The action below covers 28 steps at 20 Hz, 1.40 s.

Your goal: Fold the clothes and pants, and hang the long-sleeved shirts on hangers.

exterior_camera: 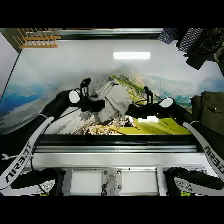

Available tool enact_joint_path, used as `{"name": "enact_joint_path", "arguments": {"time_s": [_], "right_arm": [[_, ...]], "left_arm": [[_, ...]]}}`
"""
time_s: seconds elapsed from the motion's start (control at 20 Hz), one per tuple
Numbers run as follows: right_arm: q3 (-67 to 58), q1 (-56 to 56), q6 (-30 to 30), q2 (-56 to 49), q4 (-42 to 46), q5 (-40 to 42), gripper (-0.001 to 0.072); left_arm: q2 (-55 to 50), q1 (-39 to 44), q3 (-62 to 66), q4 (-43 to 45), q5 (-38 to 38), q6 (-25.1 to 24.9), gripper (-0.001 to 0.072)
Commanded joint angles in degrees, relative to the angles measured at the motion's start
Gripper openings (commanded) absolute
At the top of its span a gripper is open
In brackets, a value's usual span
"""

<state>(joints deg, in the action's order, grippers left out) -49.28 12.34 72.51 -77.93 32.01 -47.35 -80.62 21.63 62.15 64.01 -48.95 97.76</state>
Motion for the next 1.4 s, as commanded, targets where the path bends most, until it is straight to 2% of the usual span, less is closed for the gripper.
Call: {"name": "enact_joint_path", "arguments": {"time_s": [0.0, 0.15, 0.3, 0.65, 0.8, 0.95, 1.1, 1.2, 1.35], "right_arm": [[-7.7, -4.2, -0.9, 9.0, 6.0, -7.4, 0.0014], [-18.4, -8.8, 2.8, 19.1, 7.0, -14.5, 0.0014], [-24.6, -9.7, 5.8, 28.5, 7.0, -14.7, 0.0014], [-25.4, -9.7, 13.6, 42.7, 7.3, -15.2, 0.0014], [-25.4, -9.7, 19.8, 45.3, 10.6, -17.3, 0.0014], [-25.4, -9.7, 27.5, 45.4, 14.1, -20.2, 0.0014], [-25.3, -9.7, 32.5, 41.3, 20.1, -24.1, 0.0014], [-25.2, -9.7, 32.1, 36.0, 25.4, -25.7, 0.0014], [-25.2, -9.7, 29.3, 25.8, 34.8, -24.6, 0.0014]], "left_arm": [[8.5, -5.6, 7.6, 2.3, -6.2, -3.1, 0.0006], [19.9, -10.6, 17.8, 2.3, -9.2, -3.5, 0.0005], [29.9, -11.8, 23.4, 2.3, -9.2, -3.4, 0.0006], [45.9, -11.8, 25.6, 2.0, -9.3, -3.2, 0.0005], [48.7, -11.8, 25.6, 2.0, -8.2, -1.5, 0.0006], [47.2, -11.8, 25.6, 2.0, -10.3, 0.3, 0.0006], [39.4, -11.8, 25.6, 2.0, -13.9, 0.3, 0.0005], [31.8, -11.8, 25.6, 2.0, -12.1, 0.2, 0.0006], [17.9, -10.5, 25.7, 2.0, -1.7, 0.0, 0.0006]]}}
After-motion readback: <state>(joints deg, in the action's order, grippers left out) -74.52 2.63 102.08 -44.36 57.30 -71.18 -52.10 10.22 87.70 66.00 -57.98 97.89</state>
